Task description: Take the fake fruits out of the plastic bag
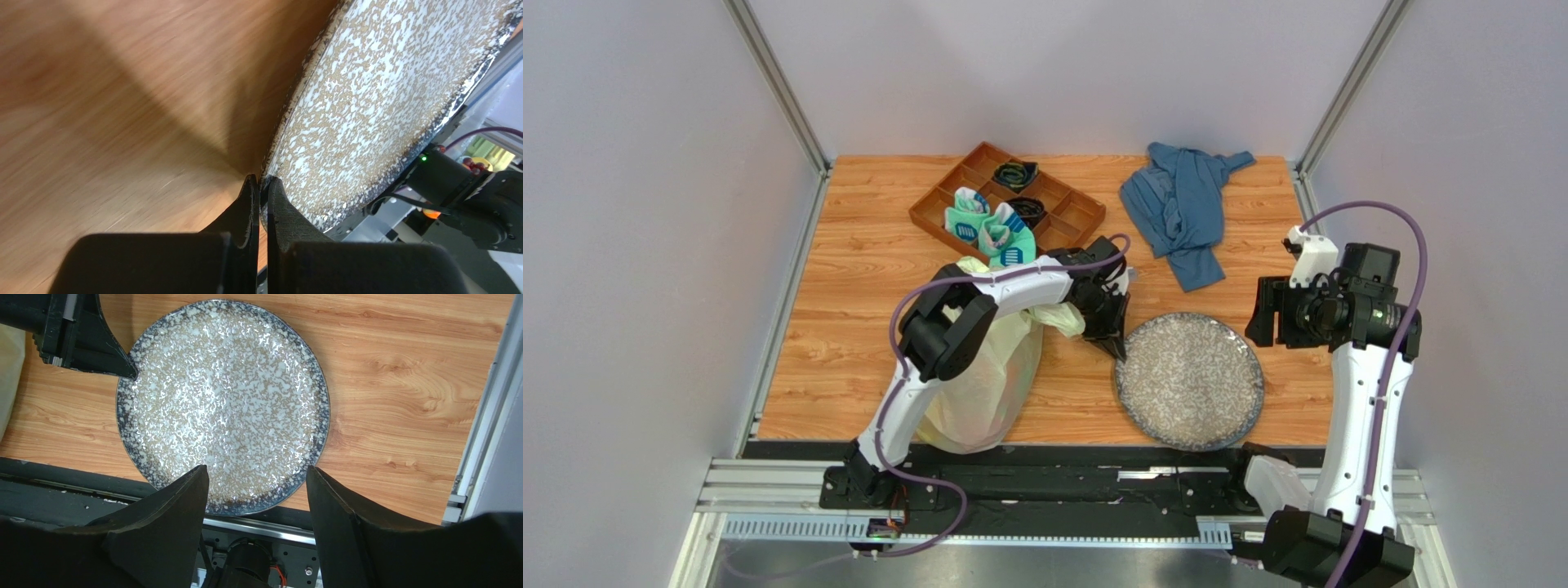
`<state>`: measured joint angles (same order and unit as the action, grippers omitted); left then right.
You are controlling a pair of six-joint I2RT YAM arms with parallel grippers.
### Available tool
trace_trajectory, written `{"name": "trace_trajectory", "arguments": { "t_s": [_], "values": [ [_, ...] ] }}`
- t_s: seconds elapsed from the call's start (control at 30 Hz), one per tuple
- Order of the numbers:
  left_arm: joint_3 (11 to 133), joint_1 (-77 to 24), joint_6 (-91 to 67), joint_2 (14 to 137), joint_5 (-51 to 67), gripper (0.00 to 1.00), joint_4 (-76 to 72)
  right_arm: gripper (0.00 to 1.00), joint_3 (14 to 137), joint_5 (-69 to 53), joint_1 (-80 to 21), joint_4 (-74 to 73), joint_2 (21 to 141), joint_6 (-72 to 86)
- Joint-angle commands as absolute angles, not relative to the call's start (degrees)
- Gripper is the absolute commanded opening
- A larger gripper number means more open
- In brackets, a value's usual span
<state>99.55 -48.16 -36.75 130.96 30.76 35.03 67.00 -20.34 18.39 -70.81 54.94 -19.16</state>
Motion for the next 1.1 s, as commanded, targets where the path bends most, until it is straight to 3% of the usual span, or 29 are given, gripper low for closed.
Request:
{"name": "trace_trajectory", "arguments": {
  "t_s": [0.0, 0.03, 0.07, 0.13, 0.17, 0.27, 0.53, 0.63, 0.73, 0.93, 1.07],
  "values": [
    [95.1, -45.5, -29.0, 124.4, 19.1, 0.00, 40.3, 0.64, 67.2, -23.8, 18.3, -67.8, 55.8, -16.8],
    [94.6, -45.5, -29.0, 123.7, 19.6, 0.01, 40.5, 0.64, 67.3, -23.8, 18.3, -67.0, 56.1, -16.7],
    [94.3, -45.6, -29.0, 122.4, 20.1, 0.08, 40.7, 0.64, 67.5, -24.0, 18.3, -66.6, 56.6, -16.6],
    [95.4, -45.7, -28.3, 121.4, 20.8, 0.33, 41.8, 0.64, 68.5, -24.9, 18.1, -66.1, 57.5, -16.3],
    [97.5, -45.9, -27.7, 120.4, 21.5, 0.59, 41.9, 0.64, 68.9, -25.0, 18.2, -65.9, 58.4, -16.1],
    [102.7, -46.0, -24.9, 118.7, 21.8, 0.86, 43.2, 0.64, 69.6, -26.3, 18.2, -64.9, 59.5, -14.9],
    [106.7, -45.9, -16.5, 107.1, 24.8, 0.87, 46.4, 0.65, 70.2, -28.7, 16.2, -59.9, 62.3, -11.5],
    [108.2, -45.7, -5.7, 99.4, 26.5, 0.86, 50.5, 0.65, 72.3, -29.9, 12.8, -59.6, 64.0, -11.4],
    [109.6, -44.5, 1.1, 92.3, 20.1, 0.87, 57.7, 0.65, 76.7, -31.1, 8.6, -61.1, 67.1, -11.4],
    [99.5, -35.4, 6.2, 76.0, 9.5, 0.92, 59.8, 0.67, 85.0, -36.9, -4.4, -60.4, 72.9, -13.8],
    [92.9, -25.3, 3.0, 70.8, 12.2, 0.92, 61.6, 0.73, 92.3, -36.4, -18.3, -60.7, 77.8, -20.0]
  ]
}}
